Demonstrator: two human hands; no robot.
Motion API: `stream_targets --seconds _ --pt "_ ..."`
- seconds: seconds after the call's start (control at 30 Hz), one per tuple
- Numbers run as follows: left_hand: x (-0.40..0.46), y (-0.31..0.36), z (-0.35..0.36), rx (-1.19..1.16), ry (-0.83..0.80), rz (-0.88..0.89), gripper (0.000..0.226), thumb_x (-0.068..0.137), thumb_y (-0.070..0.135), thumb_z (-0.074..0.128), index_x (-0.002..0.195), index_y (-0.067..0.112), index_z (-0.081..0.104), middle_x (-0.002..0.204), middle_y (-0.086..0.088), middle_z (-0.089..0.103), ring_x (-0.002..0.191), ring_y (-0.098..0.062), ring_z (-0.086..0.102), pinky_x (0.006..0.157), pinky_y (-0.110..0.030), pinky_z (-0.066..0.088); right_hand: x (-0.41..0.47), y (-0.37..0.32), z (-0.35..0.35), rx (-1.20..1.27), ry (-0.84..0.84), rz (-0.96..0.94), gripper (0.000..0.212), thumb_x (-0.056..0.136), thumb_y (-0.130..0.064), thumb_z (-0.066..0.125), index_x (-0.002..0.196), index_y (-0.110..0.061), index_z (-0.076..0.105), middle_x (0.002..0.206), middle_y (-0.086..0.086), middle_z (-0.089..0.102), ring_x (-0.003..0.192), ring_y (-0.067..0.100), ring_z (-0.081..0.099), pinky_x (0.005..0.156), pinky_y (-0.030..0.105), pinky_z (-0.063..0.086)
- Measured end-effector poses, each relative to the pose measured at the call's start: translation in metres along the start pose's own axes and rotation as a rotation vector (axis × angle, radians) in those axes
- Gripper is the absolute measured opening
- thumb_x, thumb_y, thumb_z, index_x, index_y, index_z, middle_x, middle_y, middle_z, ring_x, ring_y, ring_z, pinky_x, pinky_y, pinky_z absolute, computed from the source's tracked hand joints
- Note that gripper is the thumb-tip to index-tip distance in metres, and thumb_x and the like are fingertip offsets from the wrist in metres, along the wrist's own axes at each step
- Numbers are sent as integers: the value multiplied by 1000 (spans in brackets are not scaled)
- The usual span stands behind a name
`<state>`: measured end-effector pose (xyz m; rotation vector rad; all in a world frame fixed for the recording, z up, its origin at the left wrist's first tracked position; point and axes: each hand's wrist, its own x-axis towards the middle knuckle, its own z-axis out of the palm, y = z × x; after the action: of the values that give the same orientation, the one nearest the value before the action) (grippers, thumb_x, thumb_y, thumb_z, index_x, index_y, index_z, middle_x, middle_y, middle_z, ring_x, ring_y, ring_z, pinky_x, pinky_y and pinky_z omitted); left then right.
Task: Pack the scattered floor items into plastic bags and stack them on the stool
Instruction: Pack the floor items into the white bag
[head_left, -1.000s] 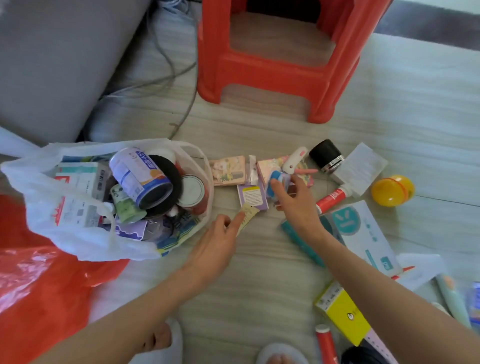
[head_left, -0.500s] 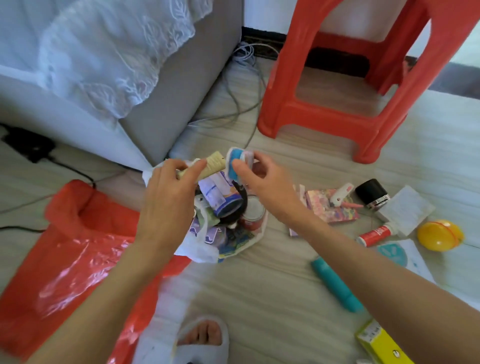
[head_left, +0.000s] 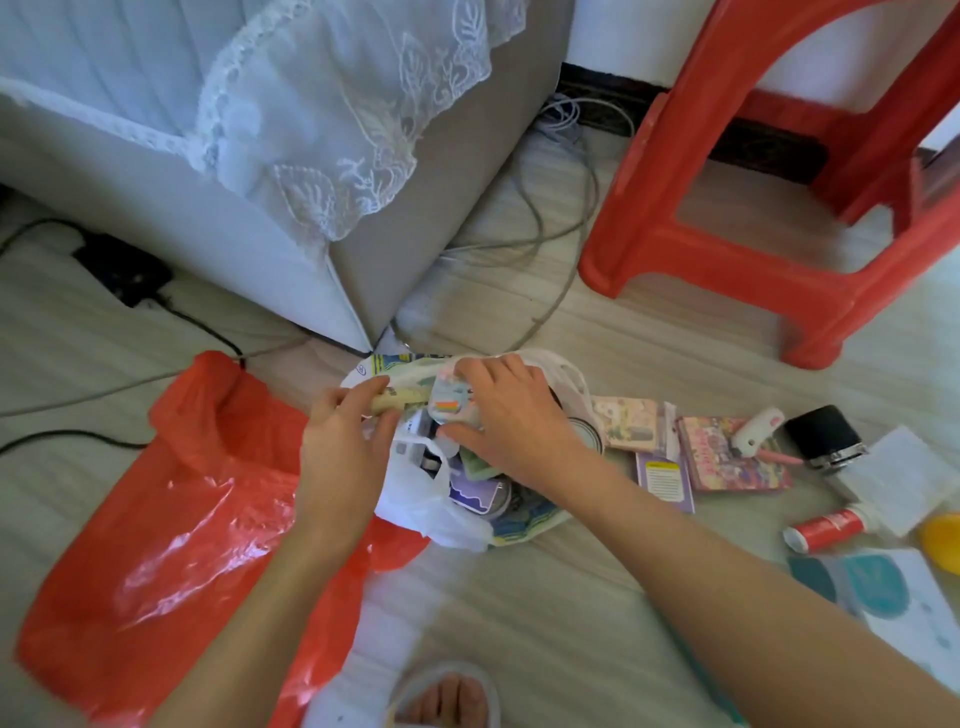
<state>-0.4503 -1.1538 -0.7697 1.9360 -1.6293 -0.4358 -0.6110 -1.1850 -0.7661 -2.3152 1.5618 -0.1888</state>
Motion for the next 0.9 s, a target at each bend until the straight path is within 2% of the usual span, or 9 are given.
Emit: stream_targets --seconds 0.13,0.2,0.3,0.4,0.47,0.63,0.77,0.83,0.9 --pt "-4 13 8 -74 -90 89 48 83 3 63 128 14 53 121 -16 53 106 -25 52 82 -6 27 -4 -1 9 -80 -26 -93 58 78 -41 67 121 -4 54 128 14 54 124 30 46 104 42 34" --pt "-13 15 13 -97 -187 134 53 83 -2 60 133 12 47 130 -13 48 118 -23 47 88 3 18 -8 3 14 -64 -49 -69 60 64 -38 80 108 -1 63 112 16 65 110 33 60 93 48 46" --pt "-21 9 14 -102 -255 164 57 84 -5 56 136 14 43 135 -8 45 123 -17 42 93 0 16 -14 11 12 -14 -17 -63 61 71 -34 73 119 1 58 121 18 61 116 35 56 97 51 43" --pt "-19 3 14 -36 -120 228 48 79 -7 60 124 7 55 120 -16 55 107 -21 51 88 -22 41 -23 20 3 81 19 -34 57 88 -30 58 136 -4 42 146 13 38 139 26 31 113 31 20" --pt "-16 5 13 9 -17 228 41 75 -7 62 115 2 60 107 -21 56 91 -34 58 73 -36 50 -29 24 2 116 2 9 55 92 -31 52 140 -10 36 153 4 26 141 18 23 113 26 19" --pt "-20 16 20 58 -170 295 42 78 1 68 118 6 58 104 -15 56 77 -27 61 59 -22 41 -37 26 3 99 -29 52 55 95 -32 46 144 -14 30 156 -1 17 141 16 21 107 34 33" --pt "-26 5 22 299 -154 374 34 82 24 53 113 10 58 92 -8 64 68 -25 63 62 -32 45 -45 30 6 114 18 36 52 92 -28 51 140 -10 38 153 5 26 139 22 29 101 39 40" --pt "-26 -2 16 481 -156 376 37 80 35 47 108 14 60 73 -1 63 60 -22 61 66 -35 31 -49 34 7 102 29 11 52 91 -28 52 139 -10 40 153 6 28 138 24 32 102 40 39" --pt "-26 -8 10 538 -177 413 28 78 37 60 95 16 65 60 2 60 55 -23 57 62 -34 19 -53 35 7 86 11 17 53 93 -29 50 142 -14 35 155 3 22 140 21 28 105 36 36"
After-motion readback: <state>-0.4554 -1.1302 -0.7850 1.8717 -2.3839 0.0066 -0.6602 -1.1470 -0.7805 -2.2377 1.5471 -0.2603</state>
